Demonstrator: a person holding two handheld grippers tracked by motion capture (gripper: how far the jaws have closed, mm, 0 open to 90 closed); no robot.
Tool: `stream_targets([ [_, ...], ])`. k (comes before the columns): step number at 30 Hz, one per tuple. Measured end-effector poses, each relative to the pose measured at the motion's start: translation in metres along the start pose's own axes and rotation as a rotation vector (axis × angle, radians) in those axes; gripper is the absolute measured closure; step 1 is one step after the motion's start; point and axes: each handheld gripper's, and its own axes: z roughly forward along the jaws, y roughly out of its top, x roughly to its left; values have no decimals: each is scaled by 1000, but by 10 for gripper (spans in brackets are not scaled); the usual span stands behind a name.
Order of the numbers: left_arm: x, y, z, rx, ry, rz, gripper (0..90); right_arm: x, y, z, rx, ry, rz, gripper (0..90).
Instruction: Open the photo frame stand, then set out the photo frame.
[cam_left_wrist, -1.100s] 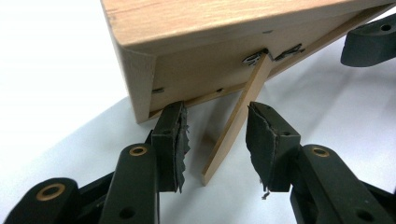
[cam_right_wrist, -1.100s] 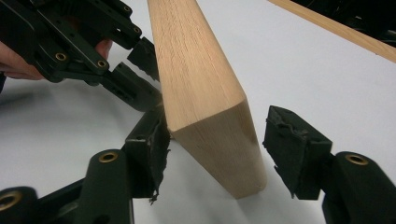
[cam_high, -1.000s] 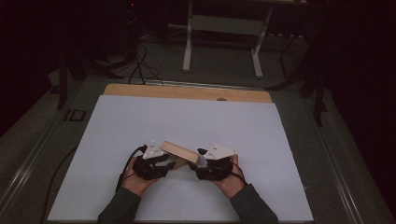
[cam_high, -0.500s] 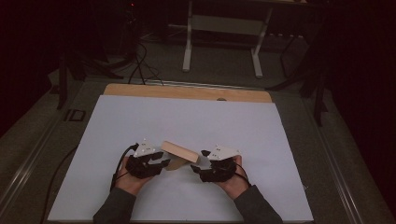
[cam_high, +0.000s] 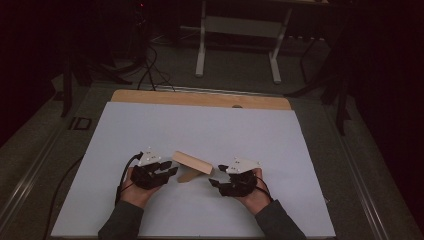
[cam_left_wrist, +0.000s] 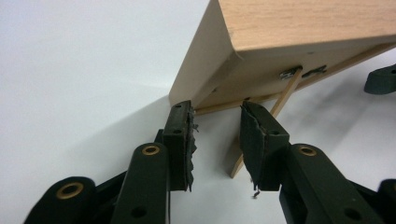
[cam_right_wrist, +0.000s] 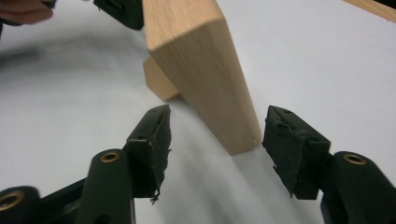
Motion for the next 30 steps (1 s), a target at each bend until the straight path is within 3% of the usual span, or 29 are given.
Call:
stream_targets([
  [9, 1, 0, 2, 3, -7, -6, 684, -7, -3, -5, 23, 1, -2, 473],
  [18, 3, 0, 4, 11, -28, -18, 743, -12, -5, -4, 68, 6, -39, 601],
  [24, 1, 1, 8, 26, -30, -5, 798, -20, -6, -2, 78, -1, -19, 691],
  [30, -2, 3, 12, 34, -30, 7, 848, -24, 1, 0, 29, -47, 27, 840],
])
